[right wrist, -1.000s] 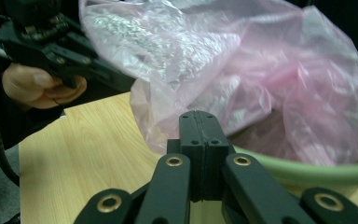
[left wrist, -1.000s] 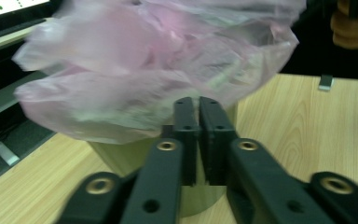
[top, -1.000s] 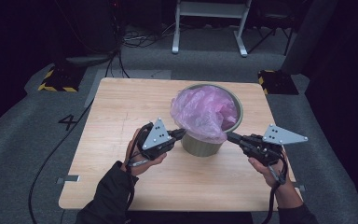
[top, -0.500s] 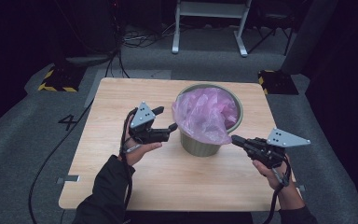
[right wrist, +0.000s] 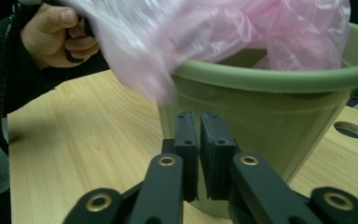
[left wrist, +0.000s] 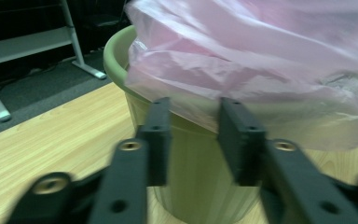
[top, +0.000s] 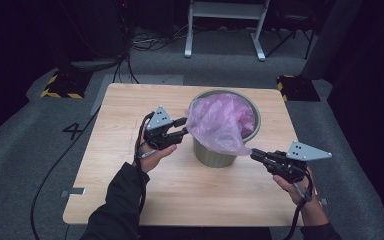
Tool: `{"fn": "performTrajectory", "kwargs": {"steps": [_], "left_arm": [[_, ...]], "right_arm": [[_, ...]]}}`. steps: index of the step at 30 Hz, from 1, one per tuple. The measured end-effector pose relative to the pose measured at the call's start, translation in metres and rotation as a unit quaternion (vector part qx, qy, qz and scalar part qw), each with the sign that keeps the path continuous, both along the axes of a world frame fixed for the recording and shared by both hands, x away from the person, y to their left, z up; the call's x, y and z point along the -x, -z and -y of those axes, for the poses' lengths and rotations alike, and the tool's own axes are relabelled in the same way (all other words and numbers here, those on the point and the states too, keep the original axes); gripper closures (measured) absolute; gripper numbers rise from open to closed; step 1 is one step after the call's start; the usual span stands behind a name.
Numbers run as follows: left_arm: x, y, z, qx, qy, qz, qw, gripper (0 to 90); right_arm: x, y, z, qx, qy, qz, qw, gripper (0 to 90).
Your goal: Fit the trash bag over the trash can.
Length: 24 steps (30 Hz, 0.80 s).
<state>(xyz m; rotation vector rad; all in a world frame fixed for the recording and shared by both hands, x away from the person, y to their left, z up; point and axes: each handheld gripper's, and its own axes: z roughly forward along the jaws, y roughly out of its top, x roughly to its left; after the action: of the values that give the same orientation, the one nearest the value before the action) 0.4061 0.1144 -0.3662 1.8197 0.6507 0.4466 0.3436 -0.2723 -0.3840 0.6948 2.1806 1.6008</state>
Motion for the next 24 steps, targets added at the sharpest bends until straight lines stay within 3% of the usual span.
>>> {"fn": "performTrajectory", "kwargs": {"steps": [2, 6, 10, 14, 16, 20, 24], "left_arm": [[0.001, 0.0, 0.001, -0.008, -0.005, 0.004, 0.9999, 77.3], [0.004, -0.001, 0.001, -0.01, 0.004, 0.013, 0.9999, 88.3], [0.007, -0.002, 0.003, -0.018, 0.01, 0.019, 0.9996, 89.8], [0.009, -0.002, 0.004, -0.021, 0.012, 0.022, 0.9995, 89.8], [0.01, -0.002, 0.005, -0.025, 0.012, 0.024, 0.9993, 89.8], [0.011, -0.003, 0.006, -0.032, 0.014, 0.027, 0.999, 89.9], [0.011, -0.003, 0.008, -0.039, 0.017, 0.028, 0.9987, 89.9]], "right_arm": [[0.0, 0.002, 0.001, 0.002, 0.001, 0.0, 1.0, 81.5], [0.005, -0.003, 0.001, 0.016, 0.0, 0.021, 0.9996, 60.1], [0.013, -0.018, 0.0, 0.014, 0.0, 0.049, 0.9987, 39.2], [0.024, -0.038, -0.008, 0.017, -0.005, 0.086, 0.9962, 25.4], [0.029, -0.048, -0.014, 0.014, -0.012, 0.108, 0.994, 21.4], [0.032, -0.062, -0.028, 0.027, -0.024, 0.129, 0.991, 19.8], [0.029, -0.07, -0.049, 0.068, -0.027, 0.143, 0.987, 21.3]]}}
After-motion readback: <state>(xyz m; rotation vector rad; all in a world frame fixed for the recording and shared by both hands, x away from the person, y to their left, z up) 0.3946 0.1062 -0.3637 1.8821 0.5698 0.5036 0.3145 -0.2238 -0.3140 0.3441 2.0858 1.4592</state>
